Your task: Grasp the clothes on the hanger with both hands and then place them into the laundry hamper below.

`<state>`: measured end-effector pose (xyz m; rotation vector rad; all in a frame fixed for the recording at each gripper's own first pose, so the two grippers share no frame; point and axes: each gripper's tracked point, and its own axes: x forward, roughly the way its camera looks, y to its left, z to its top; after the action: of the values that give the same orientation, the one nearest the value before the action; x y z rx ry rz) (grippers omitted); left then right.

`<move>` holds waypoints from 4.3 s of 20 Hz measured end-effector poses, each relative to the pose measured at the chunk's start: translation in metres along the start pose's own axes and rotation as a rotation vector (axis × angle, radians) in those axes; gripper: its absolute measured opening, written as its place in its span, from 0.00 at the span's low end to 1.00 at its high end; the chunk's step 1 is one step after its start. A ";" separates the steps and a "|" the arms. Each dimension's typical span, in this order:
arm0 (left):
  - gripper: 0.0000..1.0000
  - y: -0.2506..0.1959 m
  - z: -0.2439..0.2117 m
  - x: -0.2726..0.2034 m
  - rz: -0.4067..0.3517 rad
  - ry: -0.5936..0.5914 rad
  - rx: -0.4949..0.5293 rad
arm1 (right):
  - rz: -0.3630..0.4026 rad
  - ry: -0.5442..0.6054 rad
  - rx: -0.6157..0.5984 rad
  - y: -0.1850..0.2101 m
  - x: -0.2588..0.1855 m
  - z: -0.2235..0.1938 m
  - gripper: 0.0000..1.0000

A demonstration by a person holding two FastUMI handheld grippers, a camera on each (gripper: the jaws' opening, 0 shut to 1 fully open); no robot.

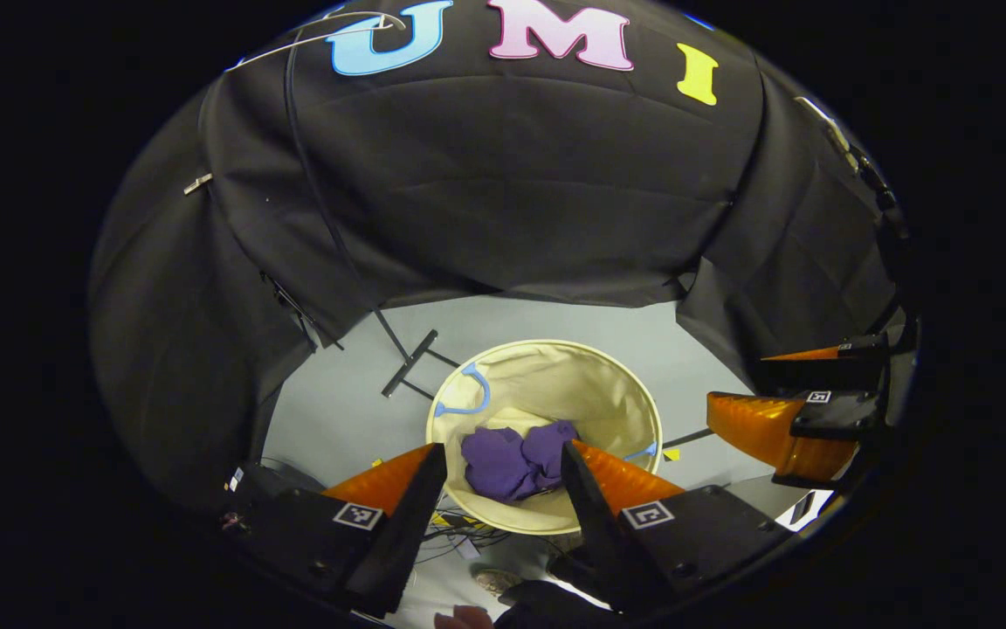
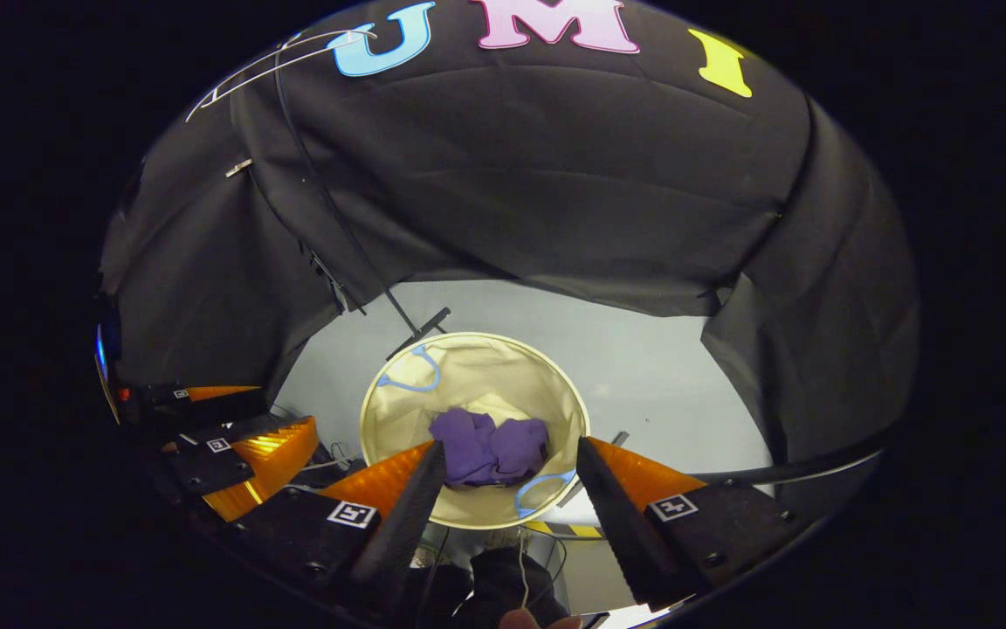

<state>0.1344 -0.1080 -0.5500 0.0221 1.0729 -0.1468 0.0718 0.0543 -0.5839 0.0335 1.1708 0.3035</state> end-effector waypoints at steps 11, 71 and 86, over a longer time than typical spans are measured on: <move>0.85 0.004 0.042 -0.044 -0.019 -0.117 0.009 | -0.036 -0.146 0.013 0.006 -0.046 0.048 0.97; 0.97 0.069 0.156 -0.486 0.019 -0.973 -0.060 | -0.206 -1.052 0.019 0.104 -0.471 0.189 0.98; 0.97 0.075 0.147 -0.492 0.009 -0.974 -0.059 | -0.205 -1.068 0.007 0.119 -0.477 0.186 0.98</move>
<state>0.0421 0.0069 -0.0519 -0.0906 0.1045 -0.0970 0.0467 0.0729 -0.0587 0.0694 0.1106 0.0640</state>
